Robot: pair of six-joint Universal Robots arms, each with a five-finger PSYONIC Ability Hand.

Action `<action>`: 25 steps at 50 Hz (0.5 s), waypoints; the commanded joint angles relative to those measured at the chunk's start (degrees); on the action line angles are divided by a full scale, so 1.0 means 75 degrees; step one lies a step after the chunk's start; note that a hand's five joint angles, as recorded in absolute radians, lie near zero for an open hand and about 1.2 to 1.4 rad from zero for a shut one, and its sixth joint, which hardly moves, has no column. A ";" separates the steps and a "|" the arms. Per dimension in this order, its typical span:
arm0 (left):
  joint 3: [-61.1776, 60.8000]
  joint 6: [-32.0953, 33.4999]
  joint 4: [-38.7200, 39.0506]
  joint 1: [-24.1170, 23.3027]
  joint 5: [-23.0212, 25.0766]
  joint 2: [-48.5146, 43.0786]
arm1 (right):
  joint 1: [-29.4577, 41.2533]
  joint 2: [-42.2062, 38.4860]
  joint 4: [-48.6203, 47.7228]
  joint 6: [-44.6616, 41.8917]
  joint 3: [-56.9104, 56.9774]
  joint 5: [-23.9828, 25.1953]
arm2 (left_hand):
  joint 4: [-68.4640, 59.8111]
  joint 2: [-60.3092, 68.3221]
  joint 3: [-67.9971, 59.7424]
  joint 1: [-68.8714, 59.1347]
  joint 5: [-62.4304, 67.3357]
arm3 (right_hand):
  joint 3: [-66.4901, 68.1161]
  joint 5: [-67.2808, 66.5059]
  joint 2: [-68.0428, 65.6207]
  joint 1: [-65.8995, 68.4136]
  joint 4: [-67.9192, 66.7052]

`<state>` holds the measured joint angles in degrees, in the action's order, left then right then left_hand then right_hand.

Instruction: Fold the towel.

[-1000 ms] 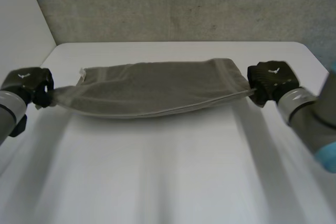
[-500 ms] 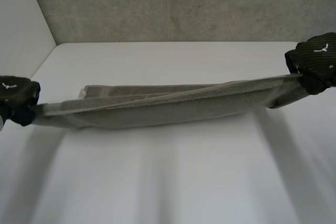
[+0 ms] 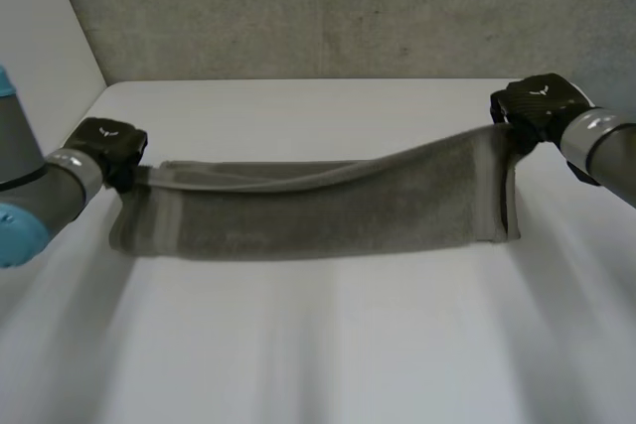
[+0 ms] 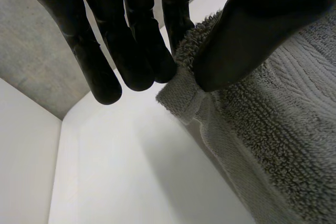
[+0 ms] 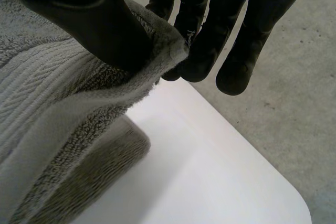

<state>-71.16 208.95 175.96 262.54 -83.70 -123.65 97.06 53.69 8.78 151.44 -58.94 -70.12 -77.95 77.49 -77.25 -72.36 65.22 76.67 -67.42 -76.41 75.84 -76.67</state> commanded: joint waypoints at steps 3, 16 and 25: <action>0.2091 -0.0005 -0.0036 -0.0352 -0.0569 -0.1558 | 0.0324 -0.1672 0.0060 0.0222 0.2055 -0.0506 | -0.0273 0.0334 -0.0366 -0.1019 0.0637 | 0.0444 -0.0344 -0.0478 0.0555 -0.0444; 0.3054 -0.0028 -0.0024 -0.0505 -0.0710 -0.2439 | 0.0547 -0.3091 0.0072 0.0140 0.3674 -0.1549 | 0.9032 -0.8970 0.8939 0.8286 -0.8668 | -0.8889 0.8990 0.8855 -0.8778 0.8889; 0.2996 -0.0017 -0.0059 -0.0505 -0.0898 -0.2252 | 0.0547 -0.3174 0.0037 -0.0328 0.3921 -0.1303 | 0.9032 -0.8970 0.8939 0.8286 -0.8668 | -0.8889 0.8990 0.8855 -0.8778 0.8889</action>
<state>-48.12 208.74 175.75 258.76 -89.37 -141.86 101.20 30.18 9.20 152.22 -30.84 -81.47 -14.00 14.00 -13.74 -14.45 2.85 13.91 -3.41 -13.73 13.35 -14.35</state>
